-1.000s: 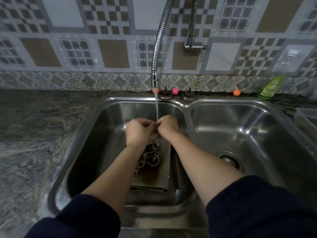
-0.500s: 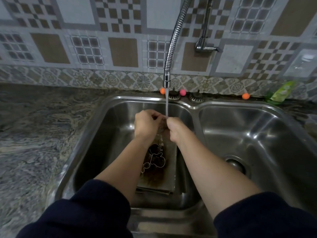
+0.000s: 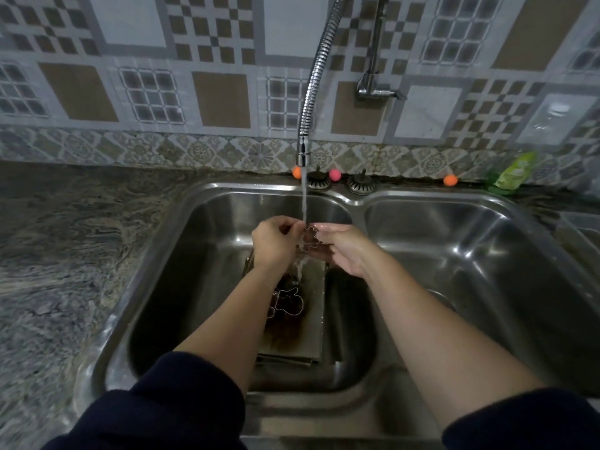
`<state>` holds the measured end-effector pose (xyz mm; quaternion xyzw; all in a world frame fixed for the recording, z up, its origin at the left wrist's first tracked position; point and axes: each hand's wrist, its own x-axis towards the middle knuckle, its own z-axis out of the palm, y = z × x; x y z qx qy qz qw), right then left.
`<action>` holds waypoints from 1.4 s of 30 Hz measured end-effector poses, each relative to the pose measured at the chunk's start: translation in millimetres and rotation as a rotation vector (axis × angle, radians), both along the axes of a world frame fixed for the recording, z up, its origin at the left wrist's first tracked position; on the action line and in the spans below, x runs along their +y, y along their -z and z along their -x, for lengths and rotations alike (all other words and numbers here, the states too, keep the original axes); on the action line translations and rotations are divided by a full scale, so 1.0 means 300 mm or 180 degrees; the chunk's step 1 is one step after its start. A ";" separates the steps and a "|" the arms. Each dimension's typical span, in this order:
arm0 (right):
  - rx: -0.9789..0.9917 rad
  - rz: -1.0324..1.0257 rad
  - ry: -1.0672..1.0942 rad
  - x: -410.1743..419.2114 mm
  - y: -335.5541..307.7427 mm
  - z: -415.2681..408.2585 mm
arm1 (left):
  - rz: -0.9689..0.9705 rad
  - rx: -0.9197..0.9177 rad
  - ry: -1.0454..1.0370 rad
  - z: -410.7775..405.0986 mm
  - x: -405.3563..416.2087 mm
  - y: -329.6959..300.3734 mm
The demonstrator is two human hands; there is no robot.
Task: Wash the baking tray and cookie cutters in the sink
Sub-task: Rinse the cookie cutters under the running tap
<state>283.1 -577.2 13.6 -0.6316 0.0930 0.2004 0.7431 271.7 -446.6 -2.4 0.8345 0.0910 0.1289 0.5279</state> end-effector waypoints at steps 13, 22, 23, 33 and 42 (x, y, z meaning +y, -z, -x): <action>-0.1016 0.3481 0.0504 -0.665 0.142 0.099 | -0.2115 0.0997 0.1847 0.056 -0.426 0.125; -0.0072 0.4359 0.0141 -1.035 0.396 0.084 | -0.3147 0.1102 0.1577 0.061 -0.466 0.170; 0.0038 0.4332 0.0166 -1.050 0.425 0.075 | -0.3181 0.1095 0.1564 0.060 -0.467 0.173; 0.0060 0.4200 -0.0085 -1.084 0.540 0.064 | -0.3134 0.1046 0.1419 0.048 -0.469 0.191; -0.0266 0.3809 0.0028 -1.008 0.375 0.060 | -0.2989 0.1035 0.1441 0.049 -0.473 0.181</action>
